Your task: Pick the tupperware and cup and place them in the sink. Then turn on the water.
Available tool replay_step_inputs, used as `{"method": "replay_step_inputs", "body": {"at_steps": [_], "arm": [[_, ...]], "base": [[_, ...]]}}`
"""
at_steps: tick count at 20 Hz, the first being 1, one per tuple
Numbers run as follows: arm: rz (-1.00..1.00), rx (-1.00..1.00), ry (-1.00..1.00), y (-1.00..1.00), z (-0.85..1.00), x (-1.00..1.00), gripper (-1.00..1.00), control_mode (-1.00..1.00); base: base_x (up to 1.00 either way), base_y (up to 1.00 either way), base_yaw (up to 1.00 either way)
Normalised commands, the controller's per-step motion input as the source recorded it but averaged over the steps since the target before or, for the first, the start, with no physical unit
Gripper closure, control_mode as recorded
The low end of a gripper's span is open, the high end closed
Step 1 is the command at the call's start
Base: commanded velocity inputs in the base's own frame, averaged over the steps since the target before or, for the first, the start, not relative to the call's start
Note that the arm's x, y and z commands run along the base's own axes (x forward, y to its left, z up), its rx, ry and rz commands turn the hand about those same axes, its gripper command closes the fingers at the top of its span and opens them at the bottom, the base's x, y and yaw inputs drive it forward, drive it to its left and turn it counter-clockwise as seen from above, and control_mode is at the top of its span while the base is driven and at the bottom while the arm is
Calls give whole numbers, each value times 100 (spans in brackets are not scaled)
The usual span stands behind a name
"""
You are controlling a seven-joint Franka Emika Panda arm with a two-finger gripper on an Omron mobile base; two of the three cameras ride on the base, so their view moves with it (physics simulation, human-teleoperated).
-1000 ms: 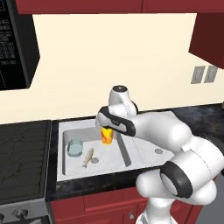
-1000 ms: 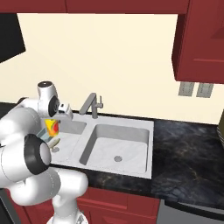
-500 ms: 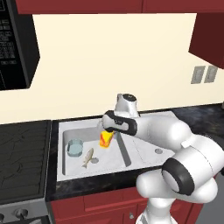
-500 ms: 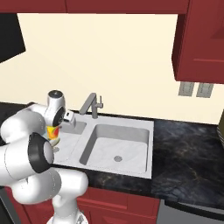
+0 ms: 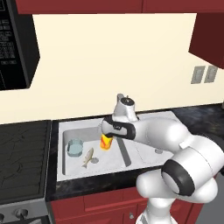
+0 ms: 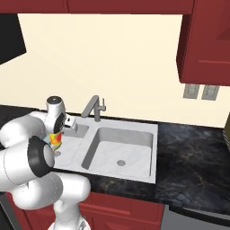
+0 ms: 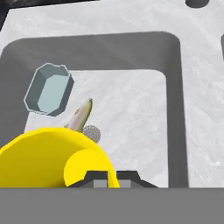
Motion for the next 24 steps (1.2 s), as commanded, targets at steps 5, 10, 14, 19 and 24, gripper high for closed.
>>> {"method": "replay_step_inputs", "body": {"at_steps": [5,10,14,19,24], "arm": [[-6,-8,1,6,1,0,100,-100],[-5,-1,2,0,0,0,100,-100],[-3,0,4,0,-1,0,100,-100],[0,3,0,-2,-11,-1,100,-100],[0,0,0,0,-13,-4,100,-100]], "base": [[0,0,0],[0,0,0],[0,0,0],[0,0,0],[0,0,0]]}}
